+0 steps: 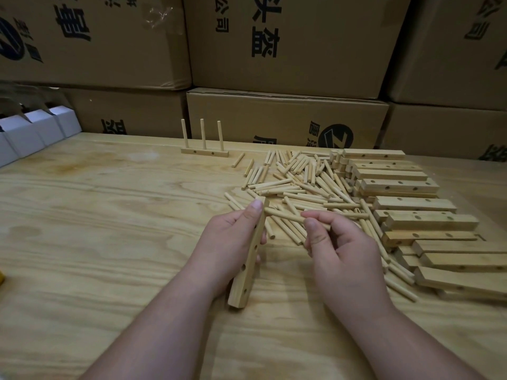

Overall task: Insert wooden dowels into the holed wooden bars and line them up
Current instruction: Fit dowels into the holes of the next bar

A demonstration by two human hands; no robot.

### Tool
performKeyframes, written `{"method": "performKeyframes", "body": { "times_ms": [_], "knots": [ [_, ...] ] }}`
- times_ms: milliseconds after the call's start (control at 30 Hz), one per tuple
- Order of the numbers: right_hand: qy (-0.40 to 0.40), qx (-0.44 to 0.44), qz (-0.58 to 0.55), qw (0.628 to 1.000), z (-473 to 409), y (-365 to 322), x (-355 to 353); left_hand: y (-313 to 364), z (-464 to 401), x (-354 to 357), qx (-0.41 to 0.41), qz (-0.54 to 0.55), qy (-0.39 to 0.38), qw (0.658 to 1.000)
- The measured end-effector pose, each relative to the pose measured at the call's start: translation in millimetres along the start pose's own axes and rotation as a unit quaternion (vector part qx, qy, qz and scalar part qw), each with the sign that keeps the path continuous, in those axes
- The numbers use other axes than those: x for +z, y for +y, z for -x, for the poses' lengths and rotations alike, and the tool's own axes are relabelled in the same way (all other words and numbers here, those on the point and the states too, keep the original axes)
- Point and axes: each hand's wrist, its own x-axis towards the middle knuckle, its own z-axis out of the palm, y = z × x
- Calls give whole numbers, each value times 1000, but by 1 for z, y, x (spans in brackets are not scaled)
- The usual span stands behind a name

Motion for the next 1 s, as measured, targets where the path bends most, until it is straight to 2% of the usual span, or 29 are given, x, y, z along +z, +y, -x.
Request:
{"method": "performKeyframes", "body": {
  "times_ms": [400,633,767,833,900,1000],
  "knots": [
    [-9,31,66,997,-1,-5,-5,1,2,1,21,-33,-20,999],
    [44,80,-25,995,0,-4,-3,3,2,2,25,-37,-87,995],
    [35,51,-29,998,-3,-2,-5,0,-1,2,8,-17,-65,998],
    [43,26,9,999,-3,-1,-5,-1,-3,3,5,64,-36,997],
    [45,-8,129,991,-4,0,-5,-1,-6,2,-11,160,9,987],
    [-62,-29,360,930,-4,2,-2,-1,-12,-1,-44,271,49,960]
  ]
}}
